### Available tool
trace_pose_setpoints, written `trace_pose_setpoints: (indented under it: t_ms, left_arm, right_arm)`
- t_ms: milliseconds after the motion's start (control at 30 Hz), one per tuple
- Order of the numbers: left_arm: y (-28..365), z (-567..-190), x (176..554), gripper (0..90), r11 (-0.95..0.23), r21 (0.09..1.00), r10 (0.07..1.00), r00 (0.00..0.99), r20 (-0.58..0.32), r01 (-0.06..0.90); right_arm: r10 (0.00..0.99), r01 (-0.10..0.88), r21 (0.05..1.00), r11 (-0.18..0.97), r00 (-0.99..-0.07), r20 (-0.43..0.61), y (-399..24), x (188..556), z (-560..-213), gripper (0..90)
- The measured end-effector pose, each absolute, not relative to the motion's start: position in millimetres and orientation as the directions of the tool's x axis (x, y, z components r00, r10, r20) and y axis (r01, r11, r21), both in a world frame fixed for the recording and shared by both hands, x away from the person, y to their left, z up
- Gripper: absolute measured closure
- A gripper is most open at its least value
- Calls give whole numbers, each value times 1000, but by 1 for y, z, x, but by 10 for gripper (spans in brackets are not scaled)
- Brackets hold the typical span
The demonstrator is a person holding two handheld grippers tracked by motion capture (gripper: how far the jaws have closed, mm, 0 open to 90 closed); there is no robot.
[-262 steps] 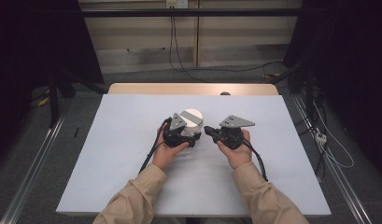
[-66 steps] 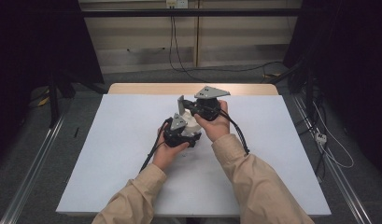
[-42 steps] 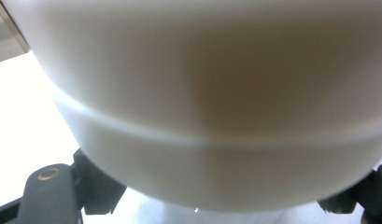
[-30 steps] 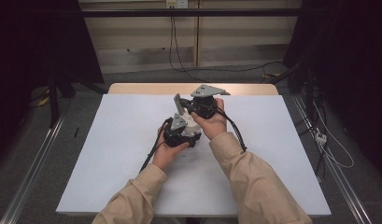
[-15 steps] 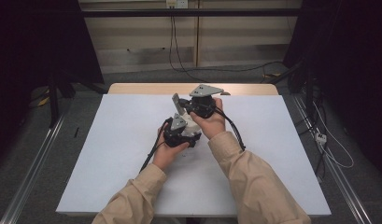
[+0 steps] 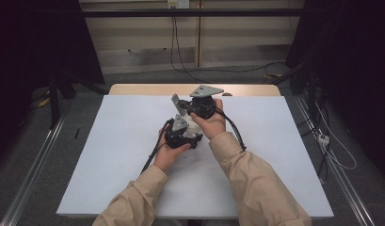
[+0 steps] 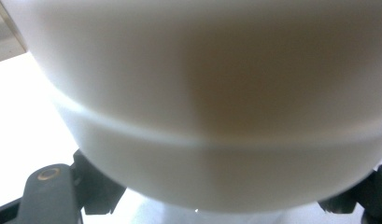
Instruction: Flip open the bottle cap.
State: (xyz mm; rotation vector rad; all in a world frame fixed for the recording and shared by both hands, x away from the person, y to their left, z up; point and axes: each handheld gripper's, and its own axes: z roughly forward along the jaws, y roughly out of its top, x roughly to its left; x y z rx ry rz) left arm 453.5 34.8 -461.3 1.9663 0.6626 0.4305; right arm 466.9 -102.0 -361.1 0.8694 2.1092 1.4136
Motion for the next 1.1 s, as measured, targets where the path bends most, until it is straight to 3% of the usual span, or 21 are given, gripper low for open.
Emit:
trace_pose_setpoints:
  t_ms: [1100]
  left_arm:
    - [34,-462,454,188,-370,889,614,789,15,270]
  right_arm:
    - [708,264,920,288,-706,-19,-95,474,-366,900]
